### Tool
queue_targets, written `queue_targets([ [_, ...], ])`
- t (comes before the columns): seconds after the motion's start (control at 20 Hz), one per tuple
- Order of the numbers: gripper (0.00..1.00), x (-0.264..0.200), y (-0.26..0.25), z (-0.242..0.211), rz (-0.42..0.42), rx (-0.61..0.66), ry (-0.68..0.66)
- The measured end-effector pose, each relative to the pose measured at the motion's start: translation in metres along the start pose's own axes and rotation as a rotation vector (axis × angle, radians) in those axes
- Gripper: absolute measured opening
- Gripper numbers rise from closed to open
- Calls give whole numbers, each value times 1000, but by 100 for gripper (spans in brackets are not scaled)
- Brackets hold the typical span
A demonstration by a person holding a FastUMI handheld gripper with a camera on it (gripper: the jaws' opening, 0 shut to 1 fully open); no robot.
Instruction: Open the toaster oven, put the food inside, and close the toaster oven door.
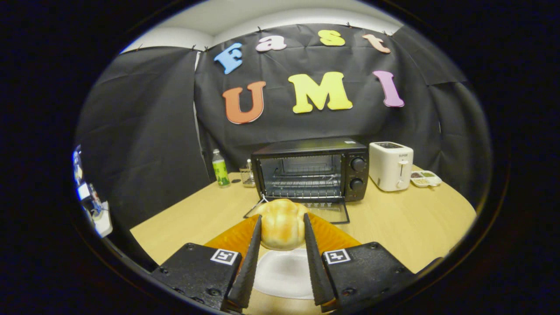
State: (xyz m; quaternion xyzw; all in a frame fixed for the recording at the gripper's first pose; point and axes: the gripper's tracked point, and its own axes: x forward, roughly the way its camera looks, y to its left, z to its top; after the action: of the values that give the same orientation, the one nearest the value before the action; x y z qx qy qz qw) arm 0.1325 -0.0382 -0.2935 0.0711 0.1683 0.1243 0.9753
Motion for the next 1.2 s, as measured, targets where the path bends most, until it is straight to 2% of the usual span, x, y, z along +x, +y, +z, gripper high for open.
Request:
queue_targets([
  [0.2, 58, 34, -3, 50, 19, 75, -33],
  [0.4, 57, 73, -14, 66, 9, 103, -26],
  [0.95, 58, 216, -52, 22, -76, 78, 106],
  [1.2, 58, 266, -67, 15, -113, 73, 141],
])
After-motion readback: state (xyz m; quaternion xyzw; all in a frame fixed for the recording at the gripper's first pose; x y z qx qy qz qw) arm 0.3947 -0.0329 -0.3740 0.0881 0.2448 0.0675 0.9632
